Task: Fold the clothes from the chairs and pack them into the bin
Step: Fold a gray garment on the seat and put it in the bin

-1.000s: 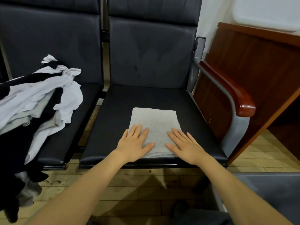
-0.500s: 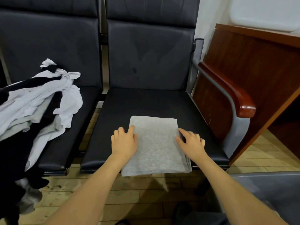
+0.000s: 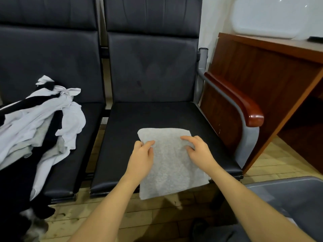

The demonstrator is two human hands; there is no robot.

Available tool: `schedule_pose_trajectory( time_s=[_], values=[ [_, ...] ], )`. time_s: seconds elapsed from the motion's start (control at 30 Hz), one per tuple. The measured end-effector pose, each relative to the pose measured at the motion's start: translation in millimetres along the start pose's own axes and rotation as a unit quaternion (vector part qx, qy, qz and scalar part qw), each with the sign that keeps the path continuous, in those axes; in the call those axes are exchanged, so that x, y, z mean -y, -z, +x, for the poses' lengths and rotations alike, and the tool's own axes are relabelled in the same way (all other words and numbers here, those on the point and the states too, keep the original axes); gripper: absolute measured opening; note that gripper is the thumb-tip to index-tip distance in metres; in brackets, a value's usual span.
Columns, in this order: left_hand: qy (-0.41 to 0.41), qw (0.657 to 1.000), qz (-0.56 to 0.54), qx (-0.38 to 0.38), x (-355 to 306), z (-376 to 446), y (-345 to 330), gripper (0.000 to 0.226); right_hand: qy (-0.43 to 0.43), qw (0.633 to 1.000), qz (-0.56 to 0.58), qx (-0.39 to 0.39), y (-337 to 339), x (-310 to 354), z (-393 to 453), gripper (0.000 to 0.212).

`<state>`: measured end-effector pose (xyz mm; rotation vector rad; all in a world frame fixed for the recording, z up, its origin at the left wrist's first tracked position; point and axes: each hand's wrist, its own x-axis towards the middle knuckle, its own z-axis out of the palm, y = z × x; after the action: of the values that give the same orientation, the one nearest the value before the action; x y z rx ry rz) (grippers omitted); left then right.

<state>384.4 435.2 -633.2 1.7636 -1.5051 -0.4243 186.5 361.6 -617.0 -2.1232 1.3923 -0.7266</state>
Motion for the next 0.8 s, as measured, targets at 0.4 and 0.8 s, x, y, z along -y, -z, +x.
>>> schedule_pose_trajectory(
  time_s=[0.4,0.8],
  values=[
    [-0.172,0.984,-0.054,0.006,-122,2,-21,0.039,0.045,0.988,-0.069,-0.13,125,-8,-56,0.035],
    [-0.224,0.954,-0.011,0.198,-234,-42,-227,0.04,-0.113,0.978,-0.112,-0.133,221,-198,-165,0.034]
  ],
)
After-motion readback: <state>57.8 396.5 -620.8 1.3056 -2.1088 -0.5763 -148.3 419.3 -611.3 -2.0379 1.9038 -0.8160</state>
